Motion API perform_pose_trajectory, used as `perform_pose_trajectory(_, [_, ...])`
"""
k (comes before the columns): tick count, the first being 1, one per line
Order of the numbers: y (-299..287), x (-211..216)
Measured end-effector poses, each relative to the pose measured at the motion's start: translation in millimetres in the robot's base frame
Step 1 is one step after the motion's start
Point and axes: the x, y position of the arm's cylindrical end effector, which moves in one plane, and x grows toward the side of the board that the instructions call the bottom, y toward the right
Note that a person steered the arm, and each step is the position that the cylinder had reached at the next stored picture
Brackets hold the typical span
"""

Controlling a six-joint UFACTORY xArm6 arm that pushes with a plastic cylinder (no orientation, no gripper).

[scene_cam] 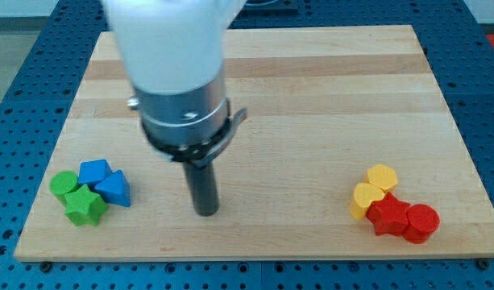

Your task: Push the green star into the blue cube

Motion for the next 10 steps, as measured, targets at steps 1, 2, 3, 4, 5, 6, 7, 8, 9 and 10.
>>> perform_pose_trajectory(1, [0.0,0.8])
perform_pose_trajectory(2, [-15.7,19.9])
perform_pose_trajectory(3, [-62.0,33.8])
perform_pose_trajectory(4, [-123.8,37.8])
perform_pose_trajectory(5, [-167.6,34.3])
perform_pose_trajectory(6, [-162.8,12.3])
perform_pose_trajectory(7, [-160.9,7.1])
perform_pose_trajectory(8, [-160.9,7.1])
perform_pose_trajectory(9, [-160.9,5.4])
perform_pose_trajectory(10, [-160.9,4.8])
